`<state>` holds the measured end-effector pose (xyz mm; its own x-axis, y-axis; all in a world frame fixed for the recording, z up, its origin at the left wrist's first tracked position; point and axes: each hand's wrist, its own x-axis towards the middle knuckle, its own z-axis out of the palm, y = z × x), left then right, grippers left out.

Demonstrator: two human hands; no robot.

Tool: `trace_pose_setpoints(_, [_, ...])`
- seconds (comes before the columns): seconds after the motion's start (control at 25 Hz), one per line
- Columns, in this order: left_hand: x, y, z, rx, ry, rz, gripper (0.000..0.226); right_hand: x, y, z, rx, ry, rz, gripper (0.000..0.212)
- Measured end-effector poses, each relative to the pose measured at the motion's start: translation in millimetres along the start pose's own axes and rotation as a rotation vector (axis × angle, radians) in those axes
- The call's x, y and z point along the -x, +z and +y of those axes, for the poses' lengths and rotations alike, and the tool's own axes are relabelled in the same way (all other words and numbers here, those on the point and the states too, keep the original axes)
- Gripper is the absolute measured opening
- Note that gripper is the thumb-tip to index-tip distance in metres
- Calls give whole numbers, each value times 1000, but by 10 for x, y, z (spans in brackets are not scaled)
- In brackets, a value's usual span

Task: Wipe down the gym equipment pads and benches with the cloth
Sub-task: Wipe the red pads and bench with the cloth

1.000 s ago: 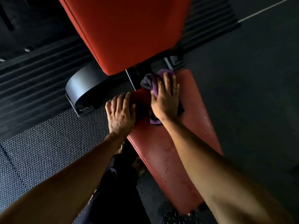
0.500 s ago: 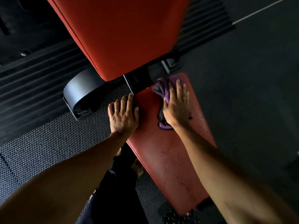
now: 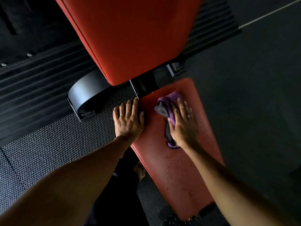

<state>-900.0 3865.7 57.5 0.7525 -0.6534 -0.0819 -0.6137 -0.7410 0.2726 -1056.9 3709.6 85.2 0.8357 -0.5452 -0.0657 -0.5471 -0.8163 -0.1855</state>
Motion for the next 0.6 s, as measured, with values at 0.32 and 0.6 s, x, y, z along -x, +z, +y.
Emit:
trace_pose_setpoints(0.32, [7,-33,7,-10,3,-17,61,-732,40,-853,-100,-88,-61,58])
trace_pose_setpoints(0.6, [-16,-48,33,-26,-8,-54,62,-1058,6,-576,-55,124,130,31])
